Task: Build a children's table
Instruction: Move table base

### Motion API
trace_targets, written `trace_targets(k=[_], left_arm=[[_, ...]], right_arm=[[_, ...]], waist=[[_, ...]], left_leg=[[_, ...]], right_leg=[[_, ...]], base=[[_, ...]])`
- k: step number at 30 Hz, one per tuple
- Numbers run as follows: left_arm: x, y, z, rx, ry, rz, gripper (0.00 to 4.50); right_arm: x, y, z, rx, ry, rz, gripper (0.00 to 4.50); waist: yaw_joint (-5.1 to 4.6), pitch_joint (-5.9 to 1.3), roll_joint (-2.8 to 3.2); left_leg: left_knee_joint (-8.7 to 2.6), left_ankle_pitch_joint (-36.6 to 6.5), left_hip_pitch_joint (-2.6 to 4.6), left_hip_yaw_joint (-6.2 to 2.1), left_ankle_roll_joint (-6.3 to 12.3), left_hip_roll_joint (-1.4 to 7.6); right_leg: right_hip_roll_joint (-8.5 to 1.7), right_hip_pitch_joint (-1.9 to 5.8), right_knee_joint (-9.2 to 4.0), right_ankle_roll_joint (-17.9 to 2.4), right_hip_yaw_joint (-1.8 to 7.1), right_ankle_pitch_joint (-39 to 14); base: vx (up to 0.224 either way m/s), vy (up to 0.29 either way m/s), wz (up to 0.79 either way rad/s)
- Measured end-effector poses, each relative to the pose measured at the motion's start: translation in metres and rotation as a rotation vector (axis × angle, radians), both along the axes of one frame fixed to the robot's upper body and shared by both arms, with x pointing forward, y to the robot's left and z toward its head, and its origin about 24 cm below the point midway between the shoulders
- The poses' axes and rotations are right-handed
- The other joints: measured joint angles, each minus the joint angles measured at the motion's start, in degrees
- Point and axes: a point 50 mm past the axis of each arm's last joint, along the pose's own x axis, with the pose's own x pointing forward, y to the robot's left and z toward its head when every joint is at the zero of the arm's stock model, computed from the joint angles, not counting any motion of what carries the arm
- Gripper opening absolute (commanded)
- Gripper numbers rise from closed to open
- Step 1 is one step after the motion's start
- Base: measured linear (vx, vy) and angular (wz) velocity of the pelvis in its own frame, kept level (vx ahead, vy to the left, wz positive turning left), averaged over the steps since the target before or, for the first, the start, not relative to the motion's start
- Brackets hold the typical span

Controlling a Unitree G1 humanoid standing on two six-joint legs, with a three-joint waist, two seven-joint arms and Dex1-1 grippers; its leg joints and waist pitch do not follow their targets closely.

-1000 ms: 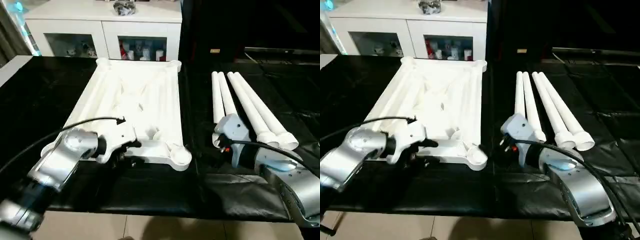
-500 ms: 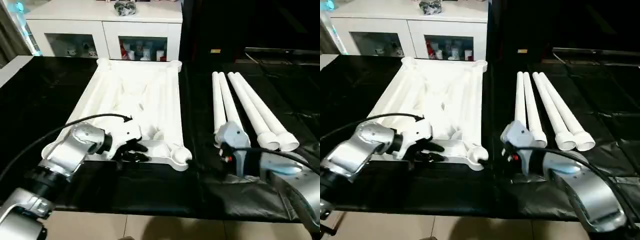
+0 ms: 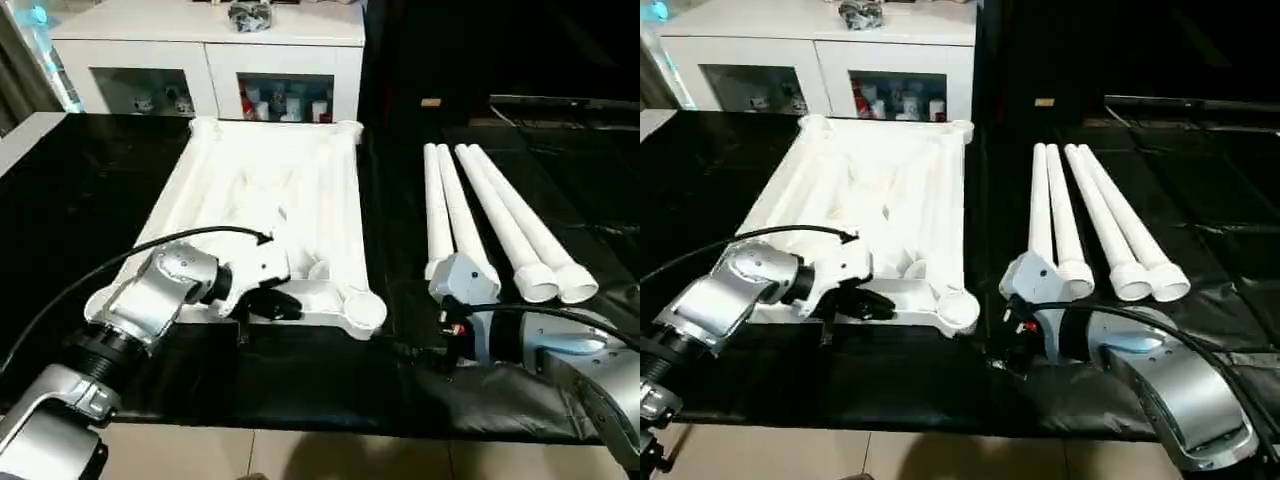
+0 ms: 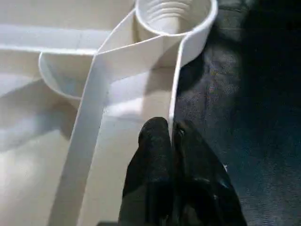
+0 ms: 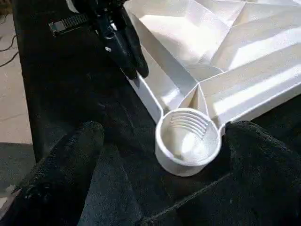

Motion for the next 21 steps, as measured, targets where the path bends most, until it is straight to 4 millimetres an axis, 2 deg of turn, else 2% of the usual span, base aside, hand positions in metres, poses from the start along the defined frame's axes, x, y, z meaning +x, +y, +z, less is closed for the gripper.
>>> trace_targets(k=[6, 14, 21], left_arm=[[0.0010, -0.0017, -0.0010, 0.003, -0.022, 0.020, 0.04], [0.0038, -0.0077, -0.0017, -0.048, -0.030, 0.203, 0.04], [-0.0052, -0.0090, -0.0013, -0.057, -0.011, 0.215, 0.04]], right_arm=[[0.0002, 0.0001, -0.0006, -0.006, -0.002, -0.004, 4.50], [0.0012, -0.0003, -0.0005, -0.012, -0.013, -0.018, 4.50], [0.0014, -0.0006, -0.0006, -0.013, -0.015, -0.019, 4.50]], waist=[[0.06, 0.00, 0.01], [-0.49, 0.01, -0.01], [0.29, 0.01, -0.01]], left_leg=[[0.01, 0.0, 0.06, 0.04, -0.02, 0.05], [0.04, 0.0, -0.10, 0.12, -0.02, 0.14], [-0.01, 0.0, -0.16, 0.12, 0.00, 0.16]], right_leg=[[0.01, 0.04, 0.02, 0.0, -0.01, 0.0], [0.06, -0.15, 0.02, -0.1, -0.01, 0.1], [0.07, -0.21, 0.01, -0.2, -0.06, 0.0]], base=[[0.000, 0.000, 0.00], [0.000, 0.000, 0.00], [0.000, 0.000, 0.00]])
